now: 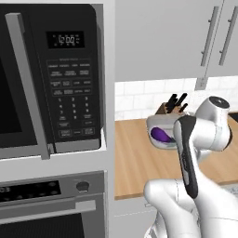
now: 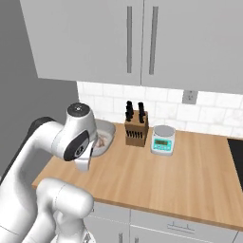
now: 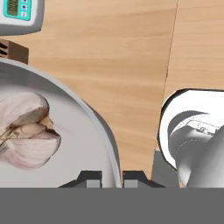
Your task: Take the meat container that has the chicken drumstick and place it on the second highest rack of the freezer. Then take the vegetable container that has the garlic and eggplant and place it on the highest rack of the freezer.
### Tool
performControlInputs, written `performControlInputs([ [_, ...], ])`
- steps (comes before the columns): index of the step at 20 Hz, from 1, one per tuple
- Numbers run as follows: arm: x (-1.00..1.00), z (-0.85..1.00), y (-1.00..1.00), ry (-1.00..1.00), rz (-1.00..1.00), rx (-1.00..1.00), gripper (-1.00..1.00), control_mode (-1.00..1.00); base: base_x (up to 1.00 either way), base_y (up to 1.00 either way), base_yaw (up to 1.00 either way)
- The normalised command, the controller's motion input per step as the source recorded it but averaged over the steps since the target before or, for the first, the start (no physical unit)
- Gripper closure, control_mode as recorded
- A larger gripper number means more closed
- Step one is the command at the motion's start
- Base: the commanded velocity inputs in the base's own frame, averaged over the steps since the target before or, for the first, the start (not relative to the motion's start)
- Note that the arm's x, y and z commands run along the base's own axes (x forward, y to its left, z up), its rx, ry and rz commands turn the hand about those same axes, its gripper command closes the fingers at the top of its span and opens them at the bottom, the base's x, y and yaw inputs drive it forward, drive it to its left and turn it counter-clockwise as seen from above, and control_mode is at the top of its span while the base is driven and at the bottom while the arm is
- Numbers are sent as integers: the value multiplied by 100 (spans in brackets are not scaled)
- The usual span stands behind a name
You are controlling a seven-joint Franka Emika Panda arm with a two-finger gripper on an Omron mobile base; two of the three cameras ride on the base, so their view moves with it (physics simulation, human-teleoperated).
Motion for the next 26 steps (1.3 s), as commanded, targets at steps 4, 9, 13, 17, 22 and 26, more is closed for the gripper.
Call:
performControlInputs([
  [4,-21,43,1,0,4,0,100,-100,0,0,0],
  [9,-4,50,0,0,6,0,100,-100,0,0,0],
  [13,-10,32,16,0,10,-3,100,-100,0,0,0],
  [17,-16,7,40,0,5,-12,100,-100,0,0,0],
  [22,-2,3,6,0,1,-2,100,-100,0,0,0],
  [26,0,3,0,0,0,0,100,-100,0,0,0],
])
